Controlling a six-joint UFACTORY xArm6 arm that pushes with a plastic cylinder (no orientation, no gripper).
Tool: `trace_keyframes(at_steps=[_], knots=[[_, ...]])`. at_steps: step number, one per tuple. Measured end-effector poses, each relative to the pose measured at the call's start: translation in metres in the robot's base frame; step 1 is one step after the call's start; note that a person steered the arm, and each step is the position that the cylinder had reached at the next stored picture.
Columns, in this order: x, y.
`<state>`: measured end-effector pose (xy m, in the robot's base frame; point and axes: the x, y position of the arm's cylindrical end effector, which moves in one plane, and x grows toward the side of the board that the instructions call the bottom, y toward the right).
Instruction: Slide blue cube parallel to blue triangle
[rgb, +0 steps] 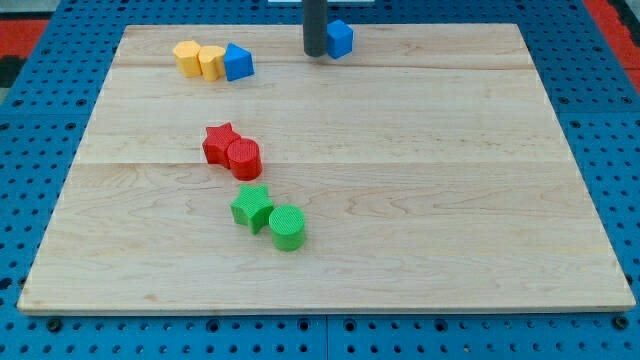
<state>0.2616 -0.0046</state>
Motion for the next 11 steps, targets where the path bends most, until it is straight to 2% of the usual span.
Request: trace_keyframes(at_steps=[1,2,3,5,6,7,8,9,11], knots=[[0.033,0.018],[0.0,0.085],[-0.063,0.094],[-0.063,0.03],[-0.041,0.005],[-0.007,0.007],[-0.025,-0.013],[-0.048,-0.06],[-0.02,-0.133]])
